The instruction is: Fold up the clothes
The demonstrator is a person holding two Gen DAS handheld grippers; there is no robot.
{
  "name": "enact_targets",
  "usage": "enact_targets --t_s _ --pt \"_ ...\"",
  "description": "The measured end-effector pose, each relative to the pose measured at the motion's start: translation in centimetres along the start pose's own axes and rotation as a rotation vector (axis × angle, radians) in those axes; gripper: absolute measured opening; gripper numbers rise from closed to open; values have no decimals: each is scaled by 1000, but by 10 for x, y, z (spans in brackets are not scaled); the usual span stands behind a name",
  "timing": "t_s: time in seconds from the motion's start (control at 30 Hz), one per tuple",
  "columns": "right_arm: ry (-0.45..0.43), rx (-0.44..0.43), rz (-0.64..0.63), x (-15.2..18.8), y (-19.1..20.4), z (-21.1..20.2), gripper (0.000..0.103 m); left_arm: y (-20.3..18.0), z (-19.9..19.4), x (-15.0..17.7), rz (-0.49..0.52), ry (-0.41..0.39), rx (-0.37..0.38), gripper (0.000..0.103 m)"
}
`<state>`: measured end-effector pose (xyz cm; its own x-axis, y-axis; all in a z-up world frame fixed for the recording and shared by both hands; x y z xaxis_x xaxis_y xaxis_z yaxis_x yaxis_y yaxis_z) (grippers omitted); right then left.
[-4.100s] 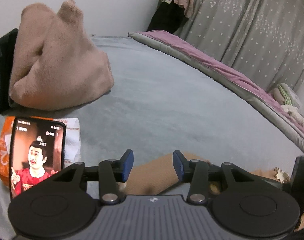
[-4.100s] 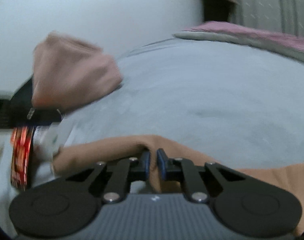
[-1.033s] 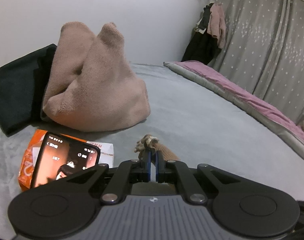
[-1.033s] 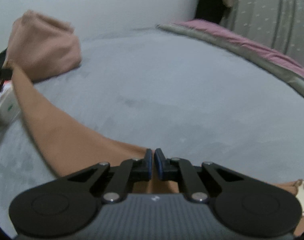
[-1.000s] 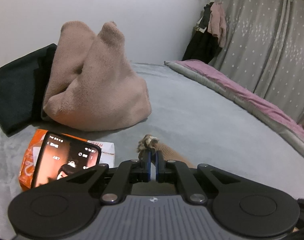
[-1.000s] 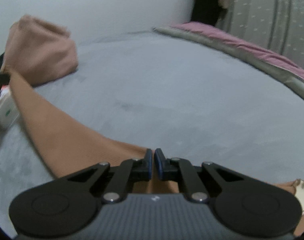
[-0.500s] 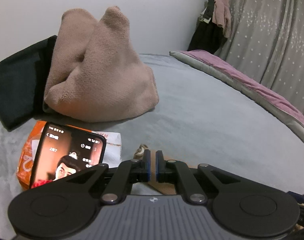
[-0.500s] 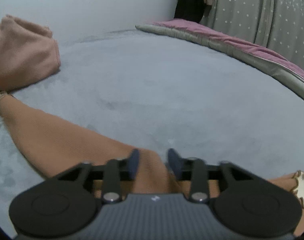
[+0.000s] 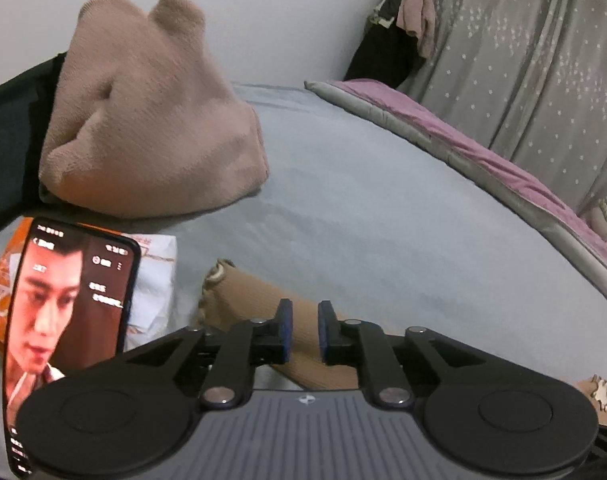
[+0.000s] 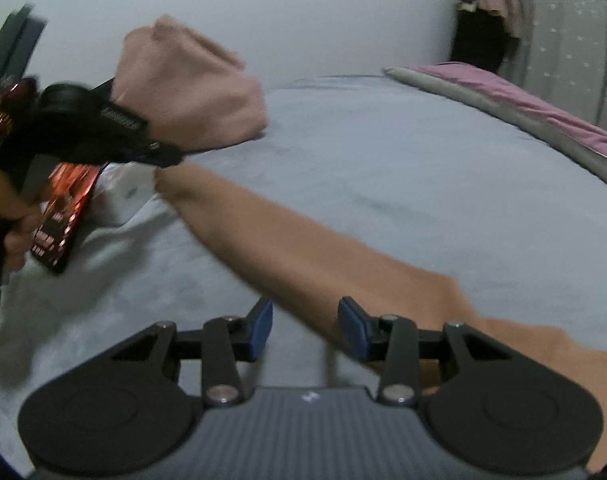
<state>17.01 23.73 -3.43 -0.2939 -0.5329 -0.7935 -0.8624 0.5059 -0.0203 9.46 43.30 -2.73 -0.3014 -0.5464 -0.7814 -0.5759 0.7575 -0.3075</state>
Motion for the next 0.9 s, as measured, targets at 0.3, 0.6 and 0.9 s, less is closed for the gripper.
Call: enact_targets --t_s 0.3,0.6,0.9 --pt "43 16 -60 3 7 27 38 6 3 4 -51 47 14 20" --pt "80 25 -84 -3 6 52 36 0 5 7 -39 68 23 25" --pt "83 -6 -53 -14 7 47 7 10 5 6 -84 87 18 31"
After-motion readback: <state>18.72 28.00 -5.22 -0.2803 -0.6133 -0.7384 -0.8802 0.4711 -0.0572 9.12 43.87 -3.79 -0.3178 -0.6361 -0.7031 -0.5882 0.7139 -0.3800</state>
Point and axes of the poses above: each gripper's, at about its wrist camera, not at the fingertips, and z roughly the way its jaws point, y to its left, x to its underside, the point moved 2 cm from there along z, roughly the way its jaws point, and after that the axes turned 3 degrees about -y, right-handed, at the moved point
